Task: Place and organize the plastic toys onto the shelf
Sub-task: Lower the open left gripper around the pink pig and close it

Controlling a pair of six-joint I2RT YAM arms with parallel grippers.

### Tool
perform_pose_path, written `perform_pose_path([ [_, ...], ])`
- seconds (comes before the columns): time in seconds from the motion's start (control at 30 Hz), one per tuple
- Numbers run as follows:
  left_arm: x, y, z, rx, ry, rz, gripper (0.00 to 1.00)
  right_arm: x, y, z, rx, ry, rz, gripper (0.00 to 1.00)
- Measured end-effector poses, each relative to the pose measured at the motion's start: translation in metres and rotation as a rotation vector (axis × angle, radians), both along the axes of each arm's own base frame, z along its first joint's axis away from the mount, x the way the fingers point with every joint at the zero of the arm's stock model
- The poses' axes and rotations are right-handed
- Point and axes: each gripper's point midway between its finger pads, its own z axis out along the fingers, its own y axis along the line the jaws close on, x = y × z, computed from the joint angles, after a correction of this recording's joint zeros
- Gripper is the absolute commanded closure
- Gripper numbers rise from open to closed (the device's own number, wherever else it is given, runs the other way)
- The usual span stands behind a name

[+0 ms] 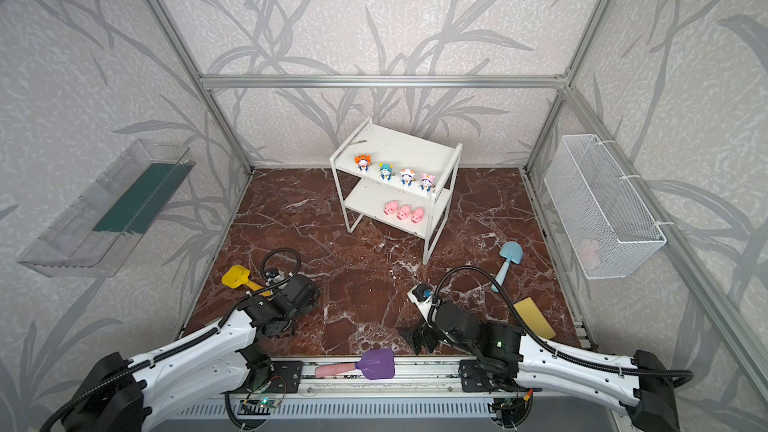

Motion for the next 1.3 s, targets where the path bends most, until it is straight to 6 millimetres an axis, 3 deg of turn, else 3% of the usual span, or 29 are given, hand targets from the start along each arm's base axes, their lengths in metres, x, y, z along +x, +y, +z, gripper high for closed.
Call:
perform_pose_path([
  [0.13, 0.003, 0.005, -0.005, 0.02, 0.014, 0.022, 0.3, -0.001, 0.001, 0.0, 0.001, 0.002, 0.007, 0.05],
  [0.6, 0.016, 0.008, -0.01, 0.034, 0.021, 0.036, 0.66, -0.002, 0.001, 0.011, 0.043, -0.012, 0.012, 0.05],
  [0.83, 0.02, -0.001, -0.01, 0.016, 0.026, -0.011, 0.7, -0.002, 0.001, 0.011, 0.046, -0.014, 0.012, 0.05],
  [0.93, 0.028, -0.015, -0.01, -0.005, 0.026, -0.088, 0.71, -0.002, 0.001, 0.011, 0.046, -0.015, 0.011, 0.05],
  [1.03, 0.043, -0.039, -0.01, -0.029, 0.048, -0.207, 0.79, -0.001, 0.001, 0.011, 0.045, -0.016, 0.008, 0.05],
  [1.17, 0.069, -0.089, -0.009, -0.042, 0.098, -0.412, 0.82, 0.003, -0.003, 0.01, 0.035, -0.024, -0.022, 0.06],
  [1.3, 0.077, -0.14, -0.01, -0.017, 0.112, -0.612, 0.81, 0.012, -0.016, 0.005, 0.0, -0.028, -0.102, 0.05],
])
